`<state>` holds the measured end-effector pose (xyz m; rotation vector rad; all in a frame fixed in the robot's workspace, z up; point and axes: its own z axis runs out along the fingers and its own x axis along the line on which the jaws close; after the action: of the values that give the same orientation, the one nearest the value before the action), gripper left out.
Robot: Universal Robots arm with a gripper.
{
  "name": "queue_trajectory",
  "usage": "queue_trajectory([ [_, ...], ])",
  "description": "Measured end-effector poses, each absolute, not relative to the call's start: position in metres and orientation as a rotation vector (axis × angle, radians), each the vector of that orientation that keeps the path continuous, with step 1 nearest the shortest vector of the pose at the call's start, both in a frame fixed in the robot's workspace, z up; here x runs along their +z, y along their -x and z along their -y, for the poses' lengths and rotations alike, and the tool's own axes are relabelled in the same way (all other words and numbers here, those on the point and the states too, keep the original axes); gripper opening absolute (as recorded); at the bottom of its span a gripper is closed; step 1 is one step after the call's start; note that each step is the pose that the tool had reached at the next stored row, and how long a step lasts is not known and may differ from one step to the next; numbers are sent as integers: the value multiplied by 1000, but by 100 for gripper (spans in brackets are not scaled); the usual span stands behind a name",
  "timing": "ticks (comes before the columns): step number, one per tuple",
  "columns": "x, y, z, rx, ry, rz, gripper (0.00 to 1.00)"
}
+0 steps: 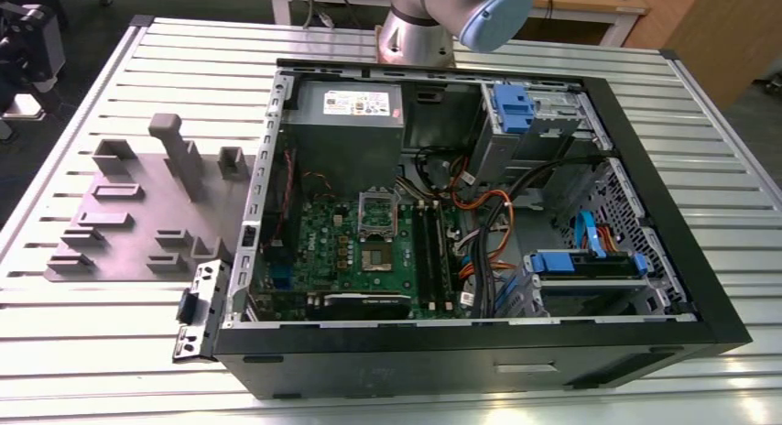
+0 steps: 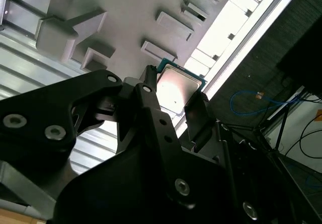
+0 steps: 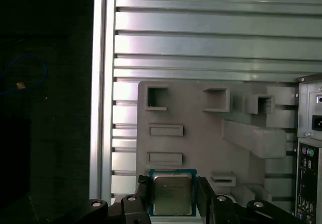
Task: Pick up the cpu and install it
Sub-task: 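Pick up the cpu and move it towards the insertion slot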
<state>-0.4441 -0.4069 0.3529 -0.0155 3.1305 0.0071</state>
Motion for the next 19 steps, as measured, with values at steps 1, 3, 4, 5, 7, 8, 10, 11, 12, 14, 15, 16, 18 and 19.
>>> queue_trajectory([
  [1,353,444,407,7,16,-3130,47],
  [3,355,444,407,7,16,-3131,47],
  [4,355,444,407,6,16,-3131,47],
  [5,356,444,407,6,16,-3131,47],
  [7,357,444,407,6,16,-3130,47],
  [8,357,444,407,6,15,-3130,47],
  [10,358,444,407,6,16,-3131,47],
  [11,359,444,407,6,16,-3131,47],
  [12,359,444,407,6,16,-3130,47],
  [14,360,444,407,5,16,-3131,47],
  [15,360,444,407,5,16,-3131,47],
  [16,361,444,407,5,16,-3131,47],
  [18,362,444,407,5,16,-3131,47],
  [19,362,444,407,5,16,-3131,47],
])
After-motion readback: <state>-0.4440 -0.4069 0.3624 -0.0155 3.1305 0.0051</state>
